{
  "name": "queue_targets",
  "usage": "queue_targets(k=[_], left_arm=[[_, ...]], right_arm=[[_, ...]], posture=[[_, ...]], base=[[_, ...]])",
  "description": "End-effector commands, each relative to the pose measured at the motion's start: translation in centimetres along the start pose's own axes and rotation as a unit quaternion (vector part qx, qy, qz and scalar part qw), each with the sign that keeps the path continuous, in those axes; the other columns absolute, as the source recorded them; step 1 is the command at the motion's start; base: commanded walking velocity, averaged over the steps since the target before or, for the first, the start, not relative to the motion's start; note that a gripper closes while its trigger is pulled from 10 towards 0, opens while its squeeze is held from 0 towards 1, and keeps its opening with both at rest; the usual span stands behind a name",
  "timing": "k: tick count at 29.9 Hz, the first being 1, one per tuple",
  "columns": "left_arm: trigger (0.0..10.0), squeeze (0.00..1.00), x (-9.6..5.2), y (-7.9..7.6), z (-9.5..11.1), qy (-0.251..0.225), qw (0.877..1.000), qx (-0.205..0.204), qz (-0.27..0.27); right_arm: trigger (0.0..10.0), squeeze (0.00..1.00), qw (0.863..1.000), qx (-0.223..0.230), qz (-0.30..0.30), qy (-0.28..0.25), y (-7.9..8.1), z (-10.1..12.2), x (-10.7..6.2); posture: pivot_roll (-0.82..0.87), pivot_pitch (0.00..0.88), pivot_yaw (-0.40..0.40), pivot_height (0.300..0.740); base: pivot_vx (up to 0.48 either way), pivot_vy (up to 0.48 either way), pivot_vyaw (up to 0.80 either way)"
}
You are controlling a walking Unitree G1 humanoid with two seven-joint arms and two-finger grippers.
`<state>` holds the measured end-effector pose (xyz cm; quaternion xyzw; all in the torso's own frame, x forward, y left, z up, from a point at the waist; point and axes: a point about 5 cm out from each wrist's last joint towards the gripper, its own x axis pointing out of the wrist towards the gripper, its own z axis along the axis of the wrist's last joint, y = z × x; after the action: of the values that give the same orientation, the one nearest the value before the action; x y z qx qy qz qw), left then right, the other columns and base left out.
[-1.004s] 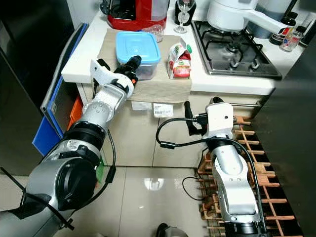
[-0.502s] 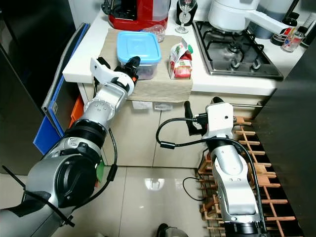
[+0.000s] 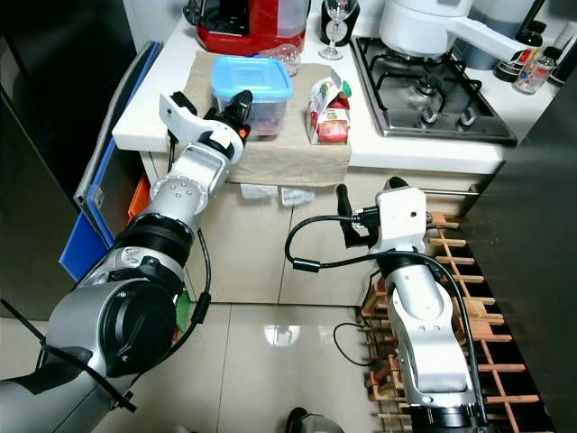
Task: Restocking fridge
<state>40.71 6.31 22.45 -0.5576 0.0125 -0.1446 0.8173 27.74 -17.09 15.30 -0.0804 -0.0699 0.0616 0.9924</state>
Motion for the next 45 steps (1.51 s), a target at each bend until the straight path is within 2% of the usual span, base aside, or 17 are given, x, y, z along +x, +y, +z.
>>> queue_targets(k=[1,7,9,12,18,22,25,26,28,29,31,32,33,34,39,41,45], left_arm=[[0.0,0.0,0.0,-1.8,0.4,-0.001,0.998,0.03,-0.054],[0.0,0.0,-0.8,-3.3,1.4,-0.004,0.992,0.076,-0.105],[0.0,0.0,-1.0,-3.2,1.6,-0.003,0.991,0.085,-0.105],[0.0,0.0,-1.3,-1.8,1.7,-0.005,0.993,0.088,-0.08],[0.0,0.0,-2.0,-2.1,2.1,-0.012,0.991,0.093,-0.091],[0.0,0.0,-2.1,-2.0,2.2,-0.01,0.989,0.12,-0.091],[0.0,0.0,-2.4,-0.4,2.4,-0.01,0.988,0.143,-0.057],[0.0,0.0,-2.4,-0.4,2.4,-0.01,0.988,0.143,-0.057],[0.0,0.0,-2.9,-0.1,2.9,-0.015,0.982,0.18,-0.052],[0.0,0.0,-2.9,-0.1,2.9,-0.015,0.982,0.18,-0.052],[0.0,0.0,-3.3,0.4,3.2,-0.016,0.976,0.212,-0.043],[0.0,0.0,-3.3,0.4,3.2,-0.016,0.976,0.212,-0.043],[0.0,0.0,-3.5,2.0,3.5,-0.013,0.972,0.233,-0.011],[0.0,0.0,-3.5,2.0,3.5,-0.013,0.972,0.233,-0.011],[0.0,0.0,-4.2,5.3,3.9,-0.004,0.96,0.275,0.061],[0.0,0.0,-4.2,5.3,3.9,-0.004,0.96,0.275,0.061],[0.0,0.0,-4.7,6.5,4.9,-0.011,0.944,0.316,0.09]], right_arm=[[10.0,0.2,1.0,-0.007,-0.002,-0.006,-0.3,0.5,0.1],[10.0,0.2,1.0,-0.005,-0.003,-0.004,-0.3,0.3,0.1],[10.0,0.19,1.0,-0.005,-0.002,-0.003,-0.3,0.3,0.1],[10.0,0.19,1.0,-0.004,0.0,-0.003,-0.2,0.3,0.2],[10.0,0.2,1.0,-0.003,0.001,-0.003,-0.1,0.3,0.1],[10.0,0.19,1.0,-0.003,0.002,-0.004,0.0,0.3,0.1],[10.0,0.19,1.0,-0.003,0.001,-0.004,0.0,0.3,0.1],[10.0,0.19,1.0,-0.003,0.001,-0.004,0.0,0.3,0.1],[10.0,0.2,1.0,-0.003,-0.001,-0.004,-0.1,0.3,0.1],[10.0,0.2,1.0,-0.003,-0.001,-0.004,-0.1,0.3,0.1],[10.0,0.19,1.0,-0.003,-0.001,-0.003,-0.1,0.2,0.1],[10.0,0.19,1.0,-0.003,-0.001,-0.003,-0.1,0.2,0.1],[10.0,0.19,1.0,-0.003,0.001,-0.003,-0.1,0.2,0.1],[10.0,0.19,1.0,-0.003,0.001,-0.003,-0.1,0.2,0.1],[10.0,0.19,1.0,-0.003,0.003,-0.004,0.0,0.3,0.2],[10.0,0.19,1.0,-0.003,0.003,-0.004,0.0,0.3,0.2],[10.0,0.19,1.0,-0.002,0.004,-0.003,0.0,0.3,0.2]], posture=[[-0.19,0.068,-0.041,0.74],[-0.19,0.068,-0.041,0.74],[-0.19,0.068,-0.041,0.74],[-0.19,0.068,-0.041,0.74],[-0.17,0.074,-0.046,0.74],[-0.17,0.074,-0.046,0.74],[-0.17,0.074,-0.046,0.74],[-0.17,0.074,-0.046,0.74],[-0.17,0.074,-0.046,0.74],[-0.17,0.074,-0.046,0.74],[-0.17,0.074,-0.046,0.74],[-0.17,0.074,-0.046,0.74],[-0.16,0.078,-0.05,0.74],[-0.16,0.078,-0.05,0.74],[-0.16,0.078,-0.05,0.74],[-0.16,0.078,-0.05,0.74],[-0.16,0.081,-0.051,0.74]], base=[[0.0,0.0,0.0],[0.0,0.0,0.0],[0.0,0.0,0.0],[0.0,0.0,0.0],[0.0,0.0,0.0],[0.0,0.0,0.0],[0.0,0.0,0.0],[0.0,0.0,0.0],[0.0,0.0,0.0],[0.0,0.0,0.0],[0.0,0.0,0.0],[0.0,0.0,0.0],[0.0,0.0,0.0],[0.0,0.0,0.0],[0.0,0.0,0.0],[0.0,0.0,0.0],[0.0,0.0,0.0]])
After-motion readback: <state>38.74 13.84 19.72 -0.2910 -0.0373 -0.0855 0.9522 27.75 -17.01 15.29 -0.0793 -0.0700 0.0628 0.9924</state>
